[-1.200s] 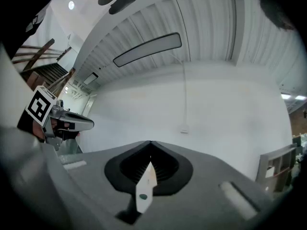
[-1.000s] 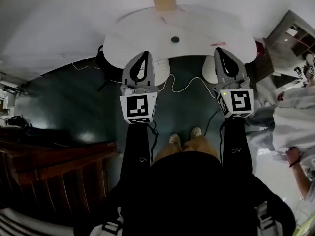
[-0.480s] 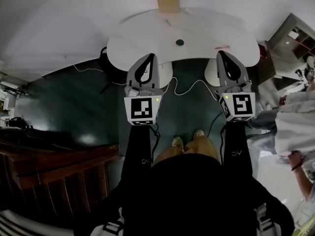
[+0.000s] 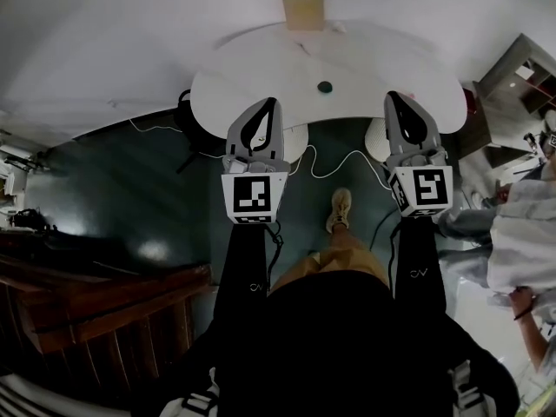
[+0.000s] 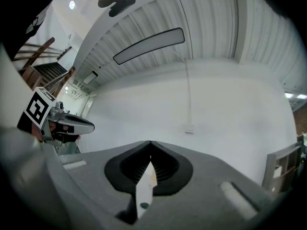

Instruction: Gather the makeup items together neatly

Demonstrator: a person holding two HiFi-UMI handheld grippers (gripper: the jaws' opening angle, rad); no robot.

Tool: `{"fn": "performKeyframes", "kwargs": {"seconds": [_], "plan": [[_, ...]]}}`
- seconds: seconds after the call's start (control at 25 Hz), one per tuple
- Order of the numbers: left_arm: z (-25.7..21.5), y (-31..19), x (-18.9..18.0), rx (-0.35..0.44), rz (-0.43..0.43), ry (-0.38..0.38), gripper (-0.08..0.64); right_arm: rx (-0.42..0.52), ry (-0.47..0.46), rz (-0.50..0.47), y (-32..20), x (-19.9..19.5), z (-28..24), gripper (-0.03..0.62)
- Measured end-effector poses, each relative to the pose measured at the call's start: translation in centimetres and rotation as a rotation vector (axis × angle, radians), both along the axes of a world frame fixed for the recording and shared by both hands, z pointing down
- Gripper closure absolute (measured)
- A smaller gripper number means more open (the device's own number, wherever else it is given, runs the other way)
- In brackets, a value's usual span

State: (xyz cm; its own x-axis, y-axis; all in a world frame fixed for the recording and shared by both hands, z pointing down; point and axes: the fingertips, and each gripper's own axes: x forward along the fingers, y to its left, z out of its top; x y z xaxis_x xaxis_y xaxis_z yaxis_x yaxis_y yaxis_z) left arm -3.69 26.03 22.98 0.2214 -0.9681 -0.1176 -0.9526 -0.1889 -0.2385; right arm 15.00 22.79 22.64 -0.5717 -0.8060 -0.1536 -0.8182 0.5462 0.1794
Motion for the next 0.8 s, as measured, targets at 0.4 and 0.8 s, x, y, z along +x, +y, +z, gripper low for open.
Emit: {"fn": "performKeyframes", "kwargs": {"seconds": [0.4,0.8], "plan": [[-0.5,-11.0,-1.6,0.021,-0.030,-0.017,0.551,0.017,-0.012,-0.073,-12.5,-3.2,-0.8,0.588],[-0.1,-23.7,-3.7,-0.005,-0.109,-0.017,0.550,-0.011,-0.010,-0.139,-26.3,-4.6,0.0,0.588]]}}
